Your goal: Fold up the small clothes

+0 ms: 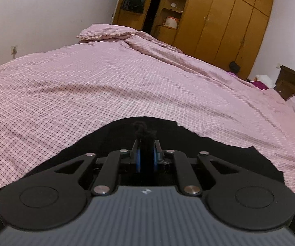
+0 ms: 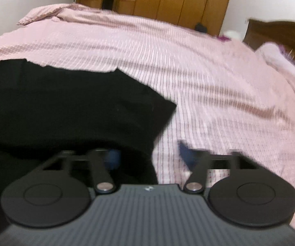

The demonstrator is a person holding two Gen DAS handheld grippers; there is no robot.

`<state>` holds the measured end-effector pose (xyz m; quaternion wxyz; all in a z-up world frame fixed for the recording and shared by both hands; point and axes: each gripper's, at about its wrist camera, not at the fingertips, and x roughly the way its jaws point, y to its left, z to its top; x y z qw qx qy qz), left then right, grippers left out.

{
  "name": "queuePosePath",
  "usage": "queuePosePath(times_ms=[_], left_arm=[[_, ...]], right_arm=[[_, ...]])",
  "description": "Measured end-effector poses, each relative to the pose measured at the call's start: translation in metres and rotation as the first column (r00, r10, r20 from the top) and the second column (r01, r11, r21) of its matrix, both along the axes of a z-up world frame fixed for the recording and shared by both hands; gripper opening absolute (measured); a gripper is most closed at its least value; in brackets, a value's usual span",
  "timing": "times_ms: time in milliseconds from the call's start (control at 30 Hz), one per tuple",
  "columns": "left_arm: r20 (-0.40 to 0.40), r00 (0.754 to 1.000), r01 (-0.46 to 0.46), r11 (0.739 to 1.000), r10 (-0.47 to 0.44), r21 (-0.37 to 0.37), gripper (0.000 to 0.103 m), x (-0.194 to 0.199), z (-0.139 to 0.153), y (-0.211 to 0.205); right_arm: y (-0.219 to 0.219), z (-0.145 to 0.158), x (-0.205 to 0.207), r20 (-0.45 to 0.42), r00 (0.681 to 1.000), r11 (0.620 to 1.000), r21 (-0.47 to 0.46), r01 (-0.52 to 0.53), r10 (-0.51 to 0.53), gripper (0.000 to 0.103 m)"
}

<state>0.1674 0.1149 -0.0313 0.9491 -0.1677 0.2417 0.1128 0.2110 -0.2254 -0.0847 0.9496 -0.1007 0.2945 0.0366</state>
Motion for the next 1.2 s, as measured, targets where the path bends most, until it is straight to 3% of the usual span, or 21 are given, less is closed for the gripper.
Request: queuePosePath(times_ms=[33, 167, 233, 333, 400, 467, 533, 633, 767, 867, 967, 1100, 1200], left_arm=[[0.007, 1.000, 0.010, 1.000, -0.010, -0.002, 0.013, -0.002, 0.002, -0.002], [-0.012, 0.998, 0.058, 0.998, -0.058, 0.003, 0.013, -0.004, 0.000, -0.012], [-0.054, 0.996, 0.073, 0.997, -0.071, 0.039, 0.013, -0.002, -0.010, -0.019], [-0.132, 0.989, 0.071, 0.996, -0.062, 0.063, 0.013, 0.002, -0.031, -0.024], [-0.159, 0.986, 0.063, 0.996, -0.052, 0.064, 0.013, 0.001, -0.040, -0.023], [-0.169, 0.984, 0.074, 0.995, -0.062, 0.066, 0.014, -0.003, -0.044, -0.021], [-0.173, 0.982, 0.095, 0.993, -0.081, 0.073, 0.014, -0.009, -0.044, -0.019], [-0.173, 0.978, 0.129, 0.988, -0.113, 0.087, 0.016, -0.021, -0.040, -0.018], [-0.166, 0.978, 0.143, 0.986, -0.127, 0.089, 0.023, -0.037, -0.030, -0.013], [-0.142, 0.982, 0.142, 0.984, -0.126, 0.106, 0.043, -0.050, -0.021, -0.010], [-0.104, 0.985, 0.147, 0.985, -0.138, 0.087, 0.054, -0.058, -0.011, -0.007], [-0.060, 0.985, 0.163, 0.985, -0.160, 0.052, 0.061, -0.058, -0.002, -0.001], [-0.092, 0.990, 0.117, 0.984, -0.105, 0.138, 0.062, -0.045, -0.004, 0.008]], right_arm=[[-0.004, 0.003, 0.000, 0.006, 1.000, 1.000, 0.024, 0.008, -0.008, 0.014], [-0.031, 0.007, -0.004, 0.055, 0.990, 0.987, 0.101, 0.125, -0.131, 0.015], [-0.048, 0.000, 0.000, -0.012, 0.988, 0.975, 0.163, 0.151, -0.152, 0.016], [-0.065, -0.008, 0.005, -0.078, 0.984, 0.956, 0.237, 0.173, -0.158, 0.027], [-0.070, -0.005, 0.005, -0.094, 0.985, 0.957, 0.239, 0.164, -0.145, 0.036], [-0.074, -0.001, 0.002, -0.109, 0.986, 0.966, 0.212, 0.147, -0.126, 0.052], [-0.077, 0.002, -0.004, -0.130, 0.986, 0.971, 0.200, 0.127, -0.102, 0.059], [-0.088, 0.014, -0.015, -0.188, 0.981, 0.961, 0.257, 0.104, -0.056, 0.060], [-0.102, 0.039, -0.023, -0.176, 0.984, 0.946, 0.316, 0.076, -0.021, 0.060], [-0.106, 0.050, -0.013, -0.152, 0.988, 0.942, 0.324, 0.080, -0.032, 0.060], [-0.102, 0.049, 0.006, -0.144, 0.989, 0.948, 0.309, 0.082, -0.039, 0.060], [-0.089, 0.037, 0.034, -0.173, 0.982, 0.937, 0.327, 0.125, -0.071, 0.060], [-0.070, 0.034, 0.041, -0.164, 0.986, 0.938, 0.336, 0.085, -0.031, 0.060]])
